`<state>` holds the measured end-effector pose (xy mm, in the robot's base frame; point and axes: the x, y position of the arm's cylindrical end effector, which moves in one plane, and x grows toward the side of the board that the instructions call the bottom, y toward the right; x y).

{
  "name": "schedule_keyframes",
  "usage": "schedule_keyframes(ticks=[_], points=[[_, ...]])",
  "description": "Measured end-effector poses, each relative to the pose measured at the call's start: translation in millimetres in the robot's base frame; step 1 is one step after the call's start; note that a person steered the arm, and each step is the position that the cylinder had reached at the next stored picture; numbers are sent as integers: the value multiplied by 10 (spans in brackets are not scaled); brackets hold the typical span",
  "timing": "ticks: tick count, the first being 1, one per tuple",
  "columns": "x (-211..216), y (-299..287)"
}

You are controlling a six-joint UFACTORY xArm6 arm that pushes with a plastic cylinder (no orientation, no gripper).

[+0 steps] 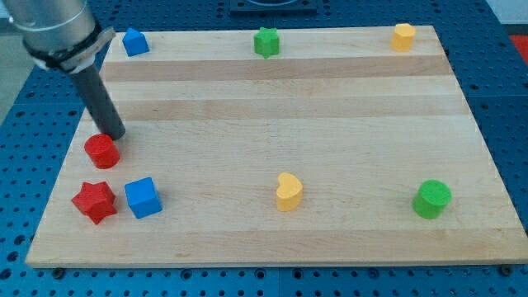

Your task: Push the red circle into the red star

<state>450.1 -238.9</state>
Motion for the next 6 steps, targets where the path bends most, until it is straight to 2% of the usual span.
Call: schedule_keyframes(ticks=[1, 3, 5, 6], points=[[154, -5], [-129, -10], [436, -43], [457, -43]])
